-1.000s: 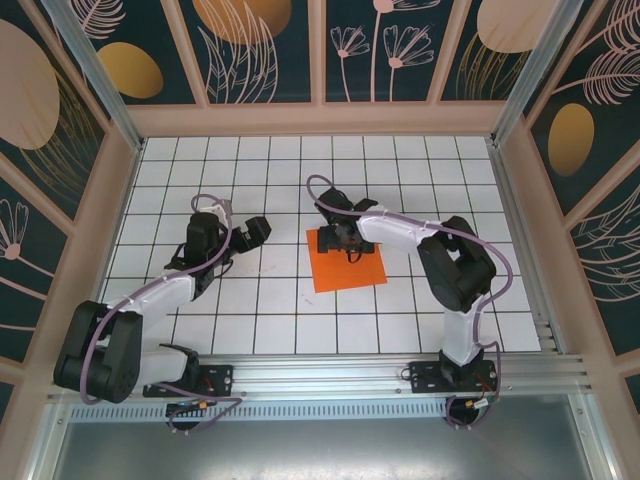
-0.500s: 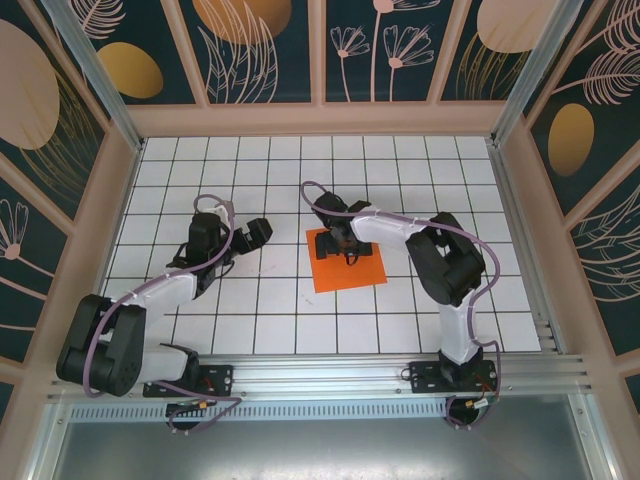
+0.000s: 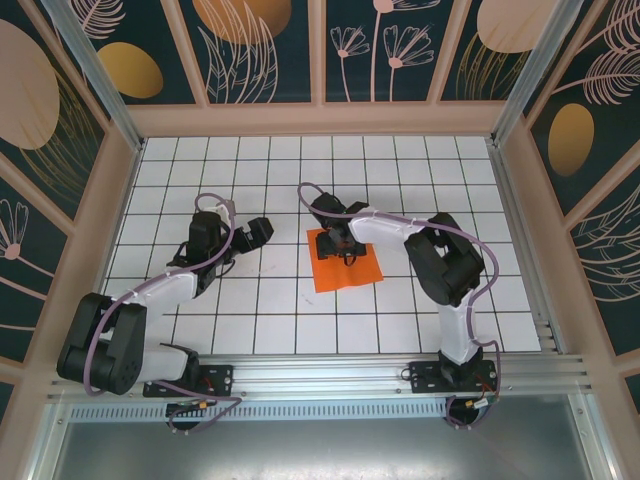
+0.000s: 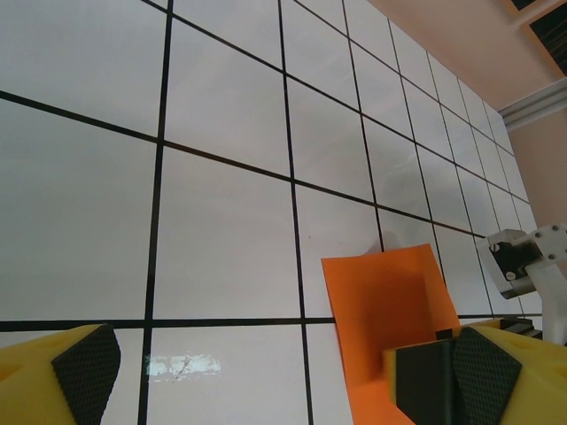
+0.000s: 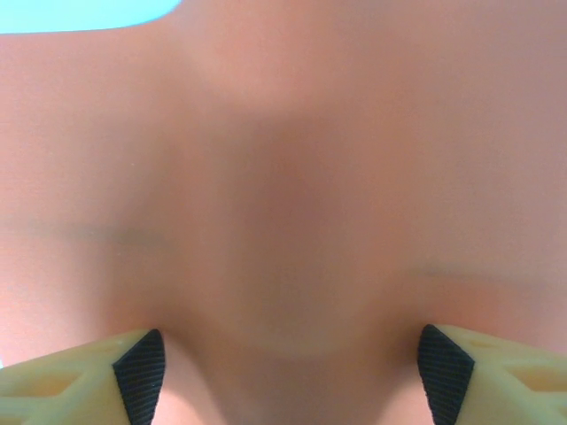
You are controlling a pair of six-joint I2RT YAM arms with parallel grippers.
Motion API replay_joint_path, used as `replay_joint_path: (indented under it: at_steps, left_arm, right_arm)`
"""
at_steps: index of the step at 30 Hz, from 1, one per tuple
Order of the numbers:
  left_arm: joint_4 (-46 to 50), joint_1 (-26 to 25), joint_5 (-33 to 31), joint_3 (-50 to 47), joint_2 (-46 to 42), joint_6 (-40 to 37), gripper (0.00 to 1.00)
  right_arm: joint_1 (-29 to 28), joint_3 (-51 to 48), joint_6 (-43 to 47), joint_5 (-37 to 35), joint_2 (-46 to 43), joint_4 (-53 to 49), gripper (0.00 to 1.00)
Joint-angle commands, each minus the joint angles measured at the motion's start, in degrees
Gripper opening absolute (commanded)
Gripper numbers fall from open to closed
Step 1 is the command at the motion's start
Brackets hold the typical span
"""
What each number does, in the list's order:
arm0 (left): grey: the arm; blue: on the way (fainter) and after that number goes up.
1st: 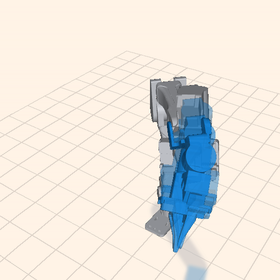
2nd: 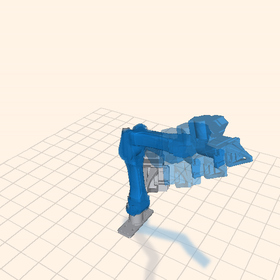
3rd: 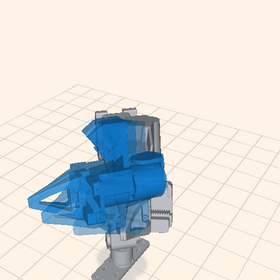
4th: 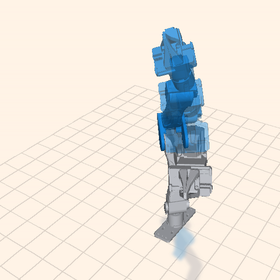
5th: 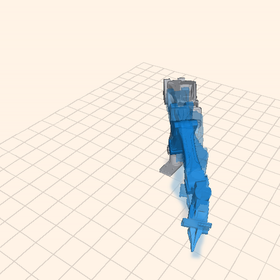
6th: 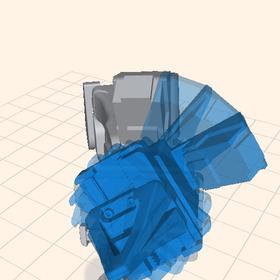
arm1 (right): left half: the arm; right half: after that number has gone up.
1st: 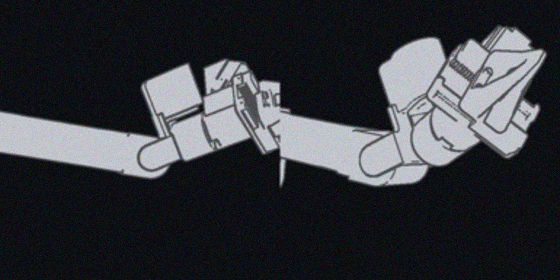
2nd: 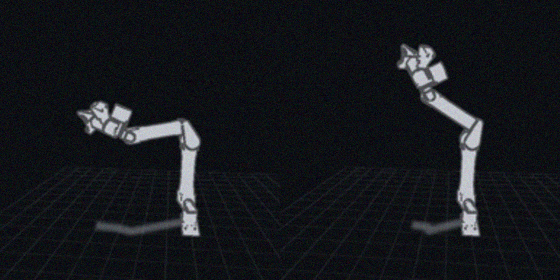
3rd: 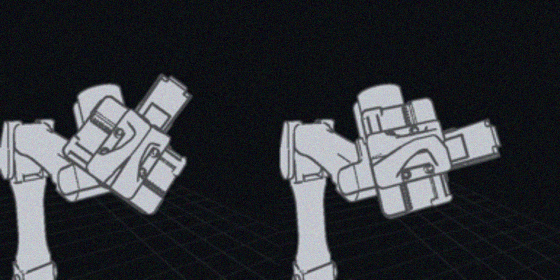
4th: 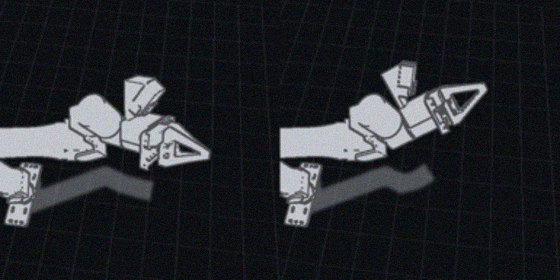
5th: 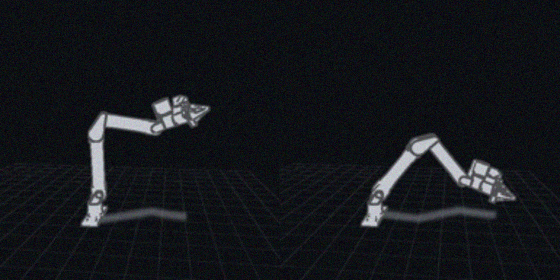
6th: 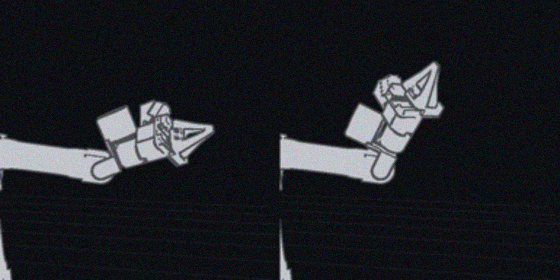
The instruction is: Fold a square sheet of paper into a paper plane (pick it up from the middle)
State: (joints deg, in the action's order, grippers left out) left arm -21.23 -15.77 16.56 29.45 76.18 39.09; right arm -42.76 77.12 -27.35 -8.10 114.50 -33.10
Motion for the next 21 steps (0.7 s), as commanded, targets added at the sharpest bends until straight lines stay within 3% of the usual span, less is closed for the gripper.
replay_joint_path:
  at_steps: [1,11,14,21]
  left_arm:
    - [-1.1,-0.2,1.0,1.4,0.2,-0.2,0.99]
    - [-1.0,-0.2,1.6,1.7,-0.4,0.5,0.98]
    - [-0.9,-0.2,1.8,1.8,-0.5,0.6,0.98]
    - [-1.1,-0.3,2.7,1.8,-1.3,1.5,0.99]
  right_arm:
    - [-0.2,0.2,0.6,0.9,0.4,-3.0,0.75]
    - [1.5,-1.5,-0.8,9.2,-7.9,2.0,0.51]
    - [2.3,-2.8,-1.5,11.7,-10.3,3.9,0.5]
    - [6.6,-9.8,-5.8,25.7,-16.6,14.7,0.49]
